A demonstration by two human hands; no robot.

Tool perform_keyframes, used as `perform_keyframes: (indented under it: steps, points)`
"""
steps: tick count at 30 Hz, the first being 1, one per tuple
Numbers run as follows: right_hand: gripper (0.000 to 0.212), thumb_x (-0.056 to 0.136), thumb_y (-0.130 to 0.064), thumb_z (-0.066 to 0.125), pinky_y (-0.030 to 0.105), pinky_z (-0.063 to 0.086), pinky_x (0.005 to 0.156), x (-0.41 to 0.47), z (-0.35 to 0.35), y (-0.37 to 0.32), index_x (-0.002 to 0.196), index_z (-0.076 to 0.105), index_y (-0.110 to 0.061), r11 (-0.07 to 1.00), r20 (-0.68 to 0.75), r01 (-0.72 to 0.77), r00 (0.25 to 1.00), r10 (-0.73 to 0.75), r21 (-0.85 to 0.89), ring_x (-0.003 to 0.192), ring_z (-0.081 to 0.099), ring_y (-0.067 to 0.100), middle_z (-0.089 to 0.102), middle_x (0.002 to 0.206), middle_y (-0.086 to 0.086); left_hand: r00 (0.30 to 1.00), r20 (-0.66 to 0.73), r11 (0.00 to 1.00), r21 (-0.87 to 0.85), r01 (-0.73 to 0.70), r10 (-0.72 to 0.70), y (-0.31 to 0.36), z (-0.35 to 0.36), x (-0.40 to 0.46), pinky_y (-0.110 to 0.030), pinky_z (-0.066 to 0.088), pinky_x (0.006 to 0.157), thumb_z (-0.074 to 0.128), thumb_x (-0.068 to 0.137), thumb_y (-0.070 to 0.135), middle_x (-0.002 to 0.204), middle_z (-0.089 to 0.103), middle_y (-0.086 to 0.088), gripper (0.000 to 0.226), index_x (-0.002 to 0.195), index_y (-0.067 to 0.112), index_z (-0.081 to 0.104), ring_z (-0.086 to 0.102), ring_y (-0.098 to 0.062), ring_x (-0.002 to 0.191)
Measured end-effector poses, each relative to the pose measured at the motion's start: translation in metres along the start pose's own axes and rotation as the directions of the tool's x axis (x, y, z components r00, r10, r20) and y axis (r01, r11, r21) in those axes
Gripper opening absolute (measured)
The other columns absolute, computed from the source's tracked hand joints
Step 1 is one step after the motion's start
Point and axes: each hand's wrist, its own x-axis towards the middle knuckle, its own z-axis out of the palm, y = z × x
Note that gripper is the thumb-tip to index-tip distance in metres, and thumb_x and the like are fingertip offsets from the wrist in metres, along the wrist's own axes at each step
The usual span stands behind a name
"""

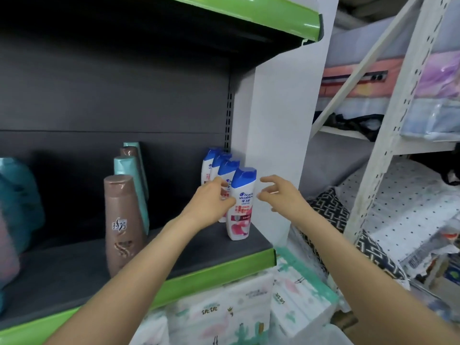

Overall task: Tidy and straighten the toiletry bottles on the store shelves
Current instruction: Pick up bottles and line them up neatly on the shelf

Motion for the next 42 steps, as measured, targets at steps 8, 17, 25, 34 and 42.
perform_keyframes:
  steps: [8,17,25,34,42]
  points:
    - [0.023,0.092,-0.02,0.059,0.028,0.049,0.078,0.016,0.01,0.004,0.113,0.055,-0.023,0.947,0.139,0.104,0.978,-0.152,0.304,0.096,0.059,0.012,0.064,0.102,-0.003,0.999,0.034,0.994,-0.113,-0.01,0.014,-0.008,0.008,0.012,-0.02,0.046,0.077,0.065,0.086,0.024,0.099,0.06,0.006,0.031,0.115,0.017,0.055,0.059,-0.009,0.091]
    - [0.014,0.089,-0.016,0.062,0.017,0.053,0.063,0.021,0.02,0.012,0.1,0.056,-0.021,0.878,0.089,0.138,0.976,-0.199,0.458,0.083,0.063,0.006,0.063,0.093,-0.003,1.0,-0.022,0.99,-0.143,-0.008,0.005,-0.015,0.018,0.016,-0.023,0.049,0.073,0.058,0.091,0.022,0.106,0.064,-0.001,0.024,0.114,0.015,0.056,0.06,-0.013,0.095]
    - [0.025,0.091,-0.017,0.06,0.022,0.057,0.063,0.016,0.018,0.011,0.114,0.055,-0.007,0.751,0.061,0.054,0.99,-0.124,0.658,0.088,0.067,0.014,0.065,0.104,0.007,0.997,0.081,0.974,-0.224,0.024,-0.006,-0.016,0.012,0.009,-0.032,0.053,0.084,0.062,0.088,0.021,0.104,0.066,0.0,0.021,0.109,0.018,0.06,0.062,-0.015,0.098]
    - [0.032,0.094,-0.03,0.054,0.037,0.058,0.081,0.007,0.007,0.004,0.116,0.057,-0.006,0.523,0.111,-0.097,0.994,0.003,0.847,0.102,0.065,0.026,0.065,0.102,0.01,0.993,0.063,0.995,0.013,-0.096,0.095,0.005,0.007,0.001,-0.019,0.052,0.069,0.063,0.086,0.031,0.1,0.062,0.005,0.033,0.114,0.024,0.047,0.062,-0.006,0.082]
    - [0.034,0.09,-0.022,0.061,0.037,0.059,0.076,0.004,0.005,-0.01,0.113,0.057,0.004,0.47,0.037,-0.073,0.996,0.085,0.879,0.097,0.066,0.031,0.063,0.098,0.016,0.996,-0.015,0.996,0.018,-0.087,0.088,0.008,-0.005,-0.007,-0.02,0.051,0.067,0.075,0.075,0.035,0.107,0.063,0.002,0.051,0.12,0.027,0.052,0.062,-0.01,0.082]
